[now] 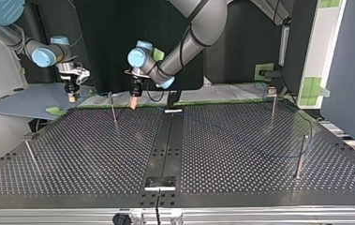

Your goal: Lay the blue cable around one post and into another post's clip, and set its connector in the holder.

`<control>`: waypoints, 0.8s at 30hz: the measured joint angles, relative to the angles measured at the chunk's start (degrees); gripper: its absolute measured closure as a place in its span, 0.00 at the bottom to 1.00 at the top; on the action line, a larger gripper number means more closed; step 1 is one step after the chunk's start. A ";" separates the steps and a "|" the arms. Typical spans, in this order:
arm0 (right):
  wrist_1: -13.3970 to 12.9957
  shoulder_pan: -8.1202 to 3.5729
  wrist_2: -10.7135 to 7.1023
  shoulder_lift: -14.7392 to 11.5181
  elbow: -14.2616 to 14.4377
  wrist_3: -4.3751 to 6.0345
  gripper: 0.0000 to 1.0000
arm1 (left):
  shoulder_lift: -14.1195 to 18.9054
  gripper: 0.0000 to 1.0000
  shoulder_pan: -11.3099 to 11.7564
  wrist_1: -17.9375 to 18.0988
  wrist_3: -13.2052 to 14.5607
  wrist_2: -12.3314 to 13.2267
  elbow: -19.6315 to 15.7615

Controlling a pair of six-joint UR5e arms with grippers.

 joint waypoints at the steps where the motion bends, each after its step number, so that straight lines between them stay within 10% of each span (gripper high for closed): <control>1: 0.04 -0.04 0.00 0.00 -0.19 0.07 1.00 | 0.00 0.97 0.12 0.00 -0.05 0.07 -0.09; 24: 0.00 -0.17 -0.01 0.14 -4.40 0.68 1.00 | 0.00 0.97 2.14 2.01 -1.89 4.52 -0.30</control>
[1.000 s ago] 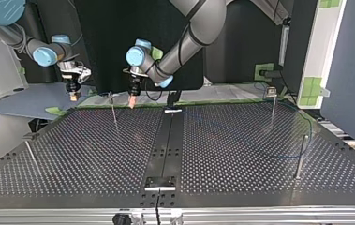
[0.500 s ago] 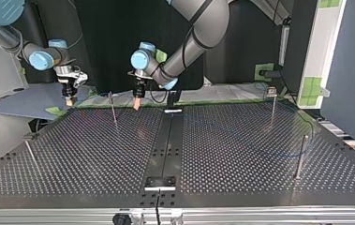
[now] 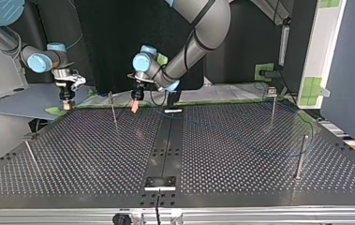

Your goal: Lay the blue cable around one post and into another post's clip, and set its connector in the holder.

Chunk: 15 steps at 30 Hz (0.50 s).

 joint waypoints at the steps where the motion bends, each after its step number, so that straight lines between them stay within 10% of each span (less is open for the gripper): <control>1: -0.07 -0.01 0.00 0.07 -0.12 0.06 1.00 | 0.00 0.97 0.10 0.11 -0.08 0.07 -0.02; 15: 5.51 -0.02 0.11 3.34 -3.92 -2.61 1.00 | 0.00 0.97 1.53 -0.48 -0.23 -0.11 -0.10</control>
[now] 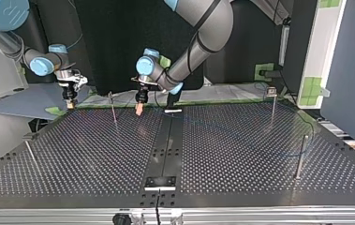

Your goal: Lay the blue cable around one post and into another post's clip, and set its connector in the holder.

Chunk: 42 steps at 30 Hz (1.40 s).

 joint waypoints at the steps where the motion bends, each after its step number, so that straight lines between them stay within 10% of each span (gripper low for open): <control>1: 0.23 0.02 0.00 0.01 -0.02 -0.05 1.00 | 0.00 0.97 0.02 -0.06 0.02 0.03 -0.03; 5: 0.80 0.10 -0.02 0.02 -0.03 -0.23 1.00 | 0.05 0.36 0.07 -0.44 0.06 0.51 -0.46; 6: 0.91 0.10 -0.01 0.03 -0.03 -0.28 1.00 | 0.06 0.36 0.10 -0.68 0.12 0.83 -0.67; 7: 0.99 0.11 0.00 0.03 -0.03 -0.31 1.00 | 0.07 0.01 0.11 -0.96 0.22 1.21 -0.88; 26: 1.29 0.55 0.16 0.08 -0.07 -0.29 1.00 | 3.62 0.01 -1.03 -9.56 8.18 9.92 -6.21; 42: 1.43 0.74 0.07 0.09 -0.05 -0.11 1.00 | 7.70 0.01 -2.16 -12.50 15.13 9.50 -11.29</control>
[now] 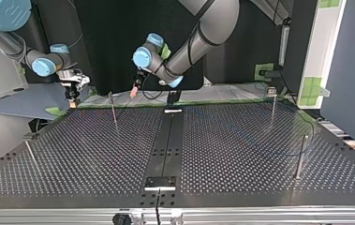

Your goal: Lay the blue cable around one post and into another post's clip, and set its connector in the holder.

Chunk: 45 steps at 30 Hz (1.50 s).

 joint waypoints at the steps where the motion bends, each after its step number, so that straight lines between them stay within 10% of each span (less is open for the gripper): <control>1: 0.00 0.00 0.01 0.00 0.00 0.00 1.00 | 0.03 0.01 -0.05 0.01 0.06 0.09 0.18; 45: 0.00 0.03 -0.44 0.05 0.01 0.82 1.00 | 2.31 0.01 -2.70 -2.33 -0.33 -3.27 4.27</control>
